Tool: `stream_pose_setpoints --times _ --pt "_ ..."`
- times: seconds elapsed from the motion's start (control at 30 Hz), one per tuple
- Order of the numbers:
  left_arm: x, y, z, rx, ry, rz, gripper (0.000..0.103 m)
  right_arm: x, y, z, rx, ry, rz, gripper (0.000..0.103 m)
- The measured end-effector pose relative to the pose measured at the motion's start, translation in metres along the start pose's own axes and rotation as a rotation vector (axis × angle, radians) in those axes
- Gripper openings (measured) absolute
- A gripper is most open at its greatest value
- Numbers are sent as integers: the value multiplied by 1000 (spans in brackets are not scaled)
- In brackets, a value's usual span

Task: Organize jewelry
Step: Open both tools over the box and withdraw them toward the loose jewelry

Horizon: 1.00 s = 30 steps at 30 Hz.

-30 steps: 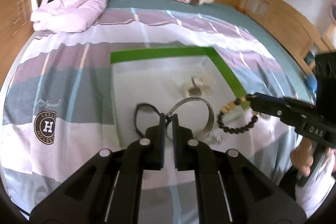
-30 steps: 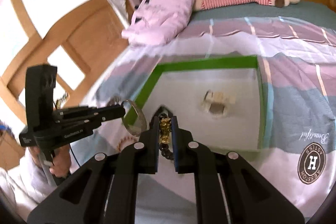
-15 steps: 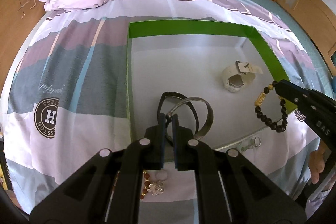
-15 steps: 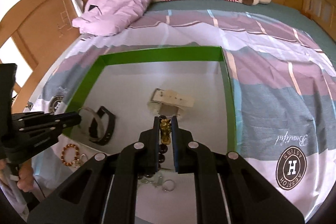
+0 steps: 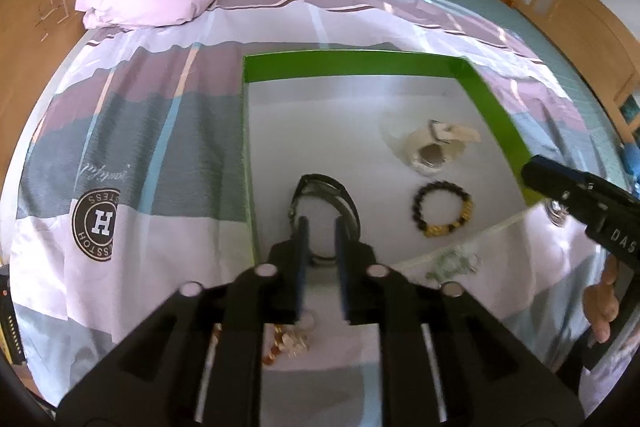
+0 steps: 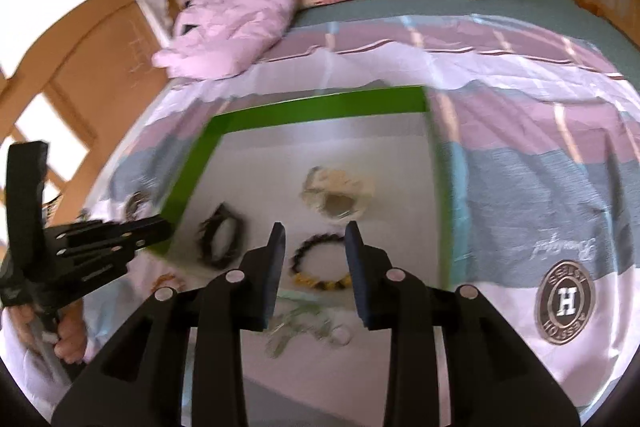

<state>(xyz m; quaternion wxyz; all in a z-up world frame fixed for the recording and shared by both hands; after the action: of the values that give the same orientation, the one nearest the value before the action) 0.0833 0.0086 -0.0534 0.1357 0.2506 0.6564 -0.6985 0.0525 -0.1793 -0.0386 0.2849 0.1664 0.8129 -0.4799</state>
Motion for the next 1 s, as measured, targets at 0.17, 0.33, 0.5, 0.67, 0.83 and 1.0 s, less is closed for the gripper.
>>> stream_pose_setpoints --times 0.17,0.33,0.5,0.67,0.83,1.0 --pt "21 -27 7 -1 75 -53 27 33 11 -44 -89 -118 -143 32" --pt "38 -26 -20 -72 59 -94 50 62 48 -40 -13 -155 -273 32" --pt "60 13 -53 -143 -29 -263 49 69 61 -25 95 -161 -306 31" --pt "78 40 -68 -149 -103 -371 49 72 65 -13 138 -134 -314 32" --pt "87 52 -64 -99 -123 -419 54 71 65 -8 154 -122 -310 45" --pt "93 54 -42 -47 -61 -421 59 67 62 -11 154 -130 -300 45"
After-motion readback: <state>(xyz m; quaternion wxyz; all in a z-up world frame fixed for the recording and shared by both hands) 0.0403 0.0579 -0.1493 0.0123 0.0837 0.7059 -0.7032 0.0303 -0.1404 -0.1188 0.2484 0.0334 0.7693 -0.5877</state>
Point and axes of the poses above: each gripper's, at about its wrist camera, not at the fingertips, and y roughly the way its jaws point, z to its right, x to its underside, the point moved 8 cm from there along y, roughly the way its jaws point, and after that the axes turned 6 degrees about -x, right-handed, at the moved point
